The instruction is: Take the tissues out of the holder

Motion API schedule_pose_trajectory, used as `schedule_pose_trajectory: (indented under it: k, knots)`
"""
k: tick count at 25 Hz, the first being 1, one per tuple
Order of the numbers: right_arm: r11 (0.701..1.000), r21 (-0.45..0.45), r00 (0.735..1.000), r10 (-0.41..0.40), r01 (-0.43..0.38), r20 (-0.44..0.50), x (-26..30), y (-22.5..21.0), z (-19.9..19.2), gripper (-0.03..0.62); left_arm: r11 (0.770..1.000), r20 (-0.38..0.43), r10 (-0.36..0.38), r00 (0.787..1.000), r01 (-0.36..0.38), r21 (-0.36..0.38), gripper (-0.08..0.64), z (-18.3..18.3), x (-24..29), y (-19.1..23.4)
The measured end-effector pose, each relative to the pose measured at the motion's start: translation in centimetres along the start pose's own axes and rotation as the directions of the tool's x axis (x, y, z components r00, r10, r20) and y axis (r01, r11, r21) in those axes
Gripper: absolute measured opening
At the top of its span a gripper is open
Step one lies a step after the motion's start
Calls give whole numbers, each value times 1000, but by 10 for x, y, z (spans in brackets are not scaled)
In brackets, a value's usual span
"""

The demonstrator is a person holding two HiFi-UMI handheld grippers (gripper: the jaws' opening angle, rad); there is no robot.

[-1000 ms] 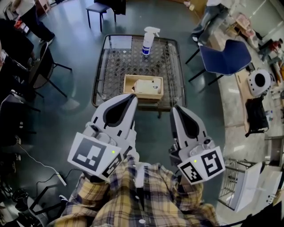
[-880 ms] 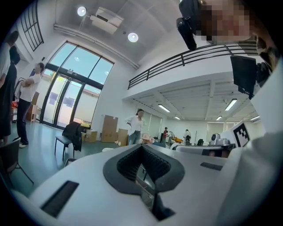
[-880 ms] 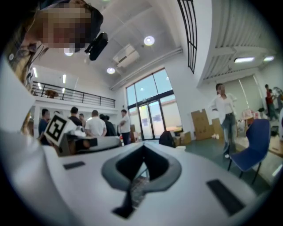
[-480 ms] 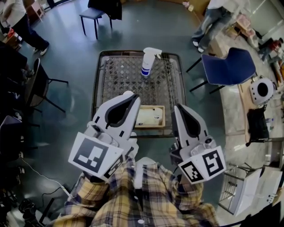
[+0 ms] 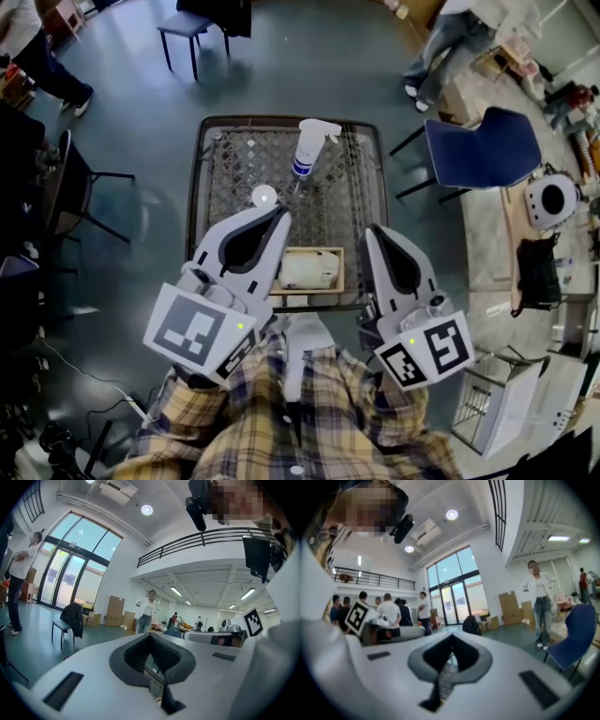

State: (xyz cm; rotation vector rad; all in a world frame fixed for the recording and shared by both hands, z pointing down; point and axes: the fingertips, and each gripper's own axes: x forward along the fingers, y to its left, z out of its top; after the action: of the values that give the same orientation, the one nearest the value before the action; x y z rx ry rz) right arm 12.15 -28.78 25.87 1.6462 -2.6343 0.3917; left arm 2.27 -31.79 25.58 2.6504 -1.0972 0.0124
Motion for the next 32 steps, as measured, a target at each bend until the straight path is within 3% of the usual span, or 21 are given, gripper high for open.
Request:
schedule_pose_trajectory:
  k: [8,15,25,32]
  knots:
    - [1000,-9,999,28,-29,-44,14,-17,-6,9,999,-58,31,998,-32,-17,12,-14,18,7]
    - [999,15,994,29,-28,-105,16,-33,-29,9,999,-189,28,982,-35,-34,12,-63,31,13]
    - [994,106,975,60,-37,-216,21,-38,-82,9,978,-369,12,929,-87,-188,14,-154,30,20]
    - [989,144,962,77,-40,-263,19,-40,-108,9,941,-478,19,878,-178,-289,41,-218,23,25]
